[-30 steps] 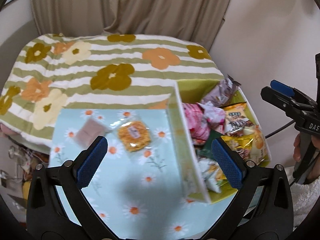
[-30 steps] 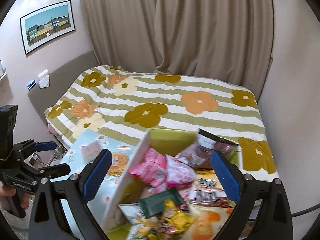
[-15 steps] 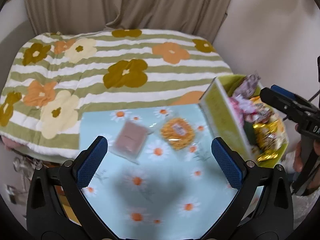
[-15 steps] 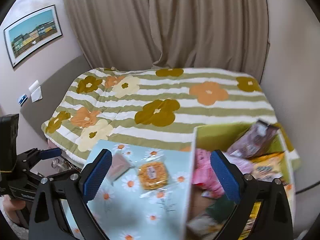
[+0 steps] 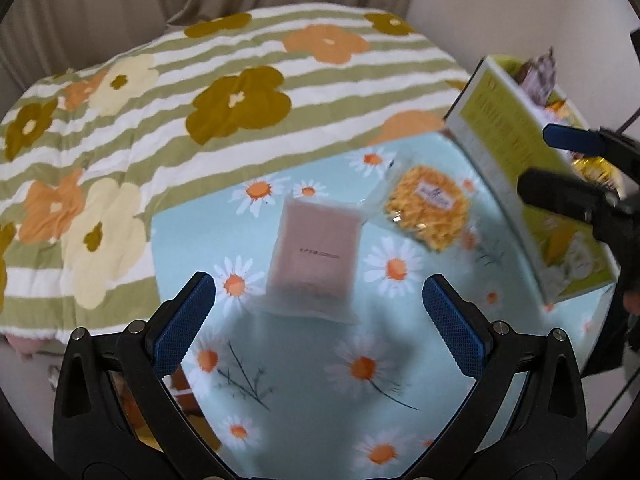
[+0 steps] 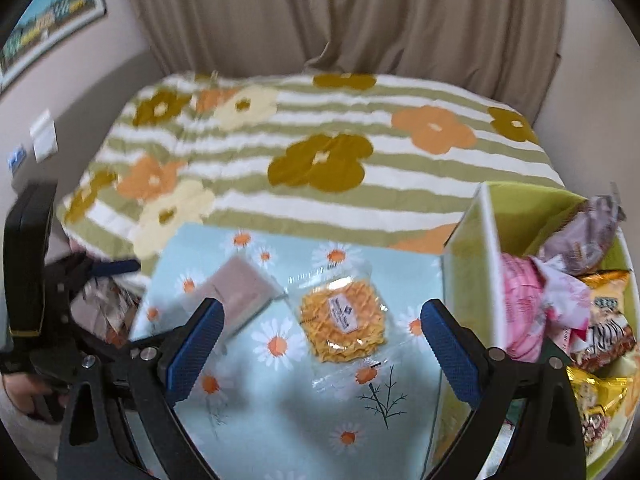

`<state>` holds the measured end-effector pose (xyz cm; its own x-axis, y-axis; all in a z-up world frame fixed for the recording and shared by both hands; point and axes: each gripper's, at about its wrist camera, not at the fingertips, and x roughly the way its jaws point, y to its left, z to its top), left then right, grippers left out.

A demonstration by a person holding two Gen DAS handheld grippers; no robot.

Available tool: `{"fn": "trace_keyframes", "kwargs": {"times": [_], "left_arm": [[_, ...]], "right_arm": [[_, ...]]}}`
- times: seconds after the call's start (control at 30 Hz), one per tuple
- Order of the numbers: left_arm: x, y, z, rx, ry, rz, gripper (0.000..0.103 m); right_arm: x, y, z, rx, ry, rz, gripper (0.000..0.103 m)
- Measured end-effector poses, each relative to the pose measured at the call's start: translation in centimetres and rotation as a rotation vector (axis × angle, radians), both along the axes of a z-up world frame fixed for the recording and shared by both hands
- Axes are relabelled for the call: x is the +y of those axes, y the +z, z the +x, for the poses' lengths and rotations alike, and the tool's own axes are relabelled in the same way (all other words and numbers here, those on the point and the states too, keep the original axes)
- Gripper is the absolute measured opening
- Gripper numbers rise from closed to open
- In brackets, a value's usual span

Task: Organize snacks
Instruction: 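Move both tools back to the last two snacks on the table, then grasp the pale pink cake packet with the left tool while the right tool grasps the waffle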

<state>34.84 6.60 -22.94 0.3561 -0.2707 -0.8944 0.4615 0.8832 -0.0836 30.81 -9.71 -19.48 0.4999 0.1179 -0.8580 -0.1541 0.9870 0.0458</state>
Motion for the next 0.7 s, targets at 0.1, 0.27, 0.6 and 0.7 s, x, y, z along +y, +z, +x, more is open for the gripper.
{"fn": "trace_keyframes", "kwargs": {"times": [0.1,0.27,0.6,0.7], "left_arm": [[-0.5,-2.1,1.3,0.023,-0.020,0.020,0.103],[-1.6,-5.1,3.4,0.058,-0.047,0.052,0.103],[-3.0,-8.5,5.1,0.125,-0.063,0.086,0.093],[-3.7,-8.7,5.1,0.103,-0.075,0.117,0.093]], "right_arm": [[0.5,-2.4,0.9,0.056,0.032,-0.046,0.098],[0.3,-5.8,2.9,0.136,0.072,-0.072,0.098],[-0.3,-9.4,5.3,0.250,0.144,-0.088,0.098],[-0.3,-9.9,5.4,0.261,0.156,-0.090,0.098]]}}
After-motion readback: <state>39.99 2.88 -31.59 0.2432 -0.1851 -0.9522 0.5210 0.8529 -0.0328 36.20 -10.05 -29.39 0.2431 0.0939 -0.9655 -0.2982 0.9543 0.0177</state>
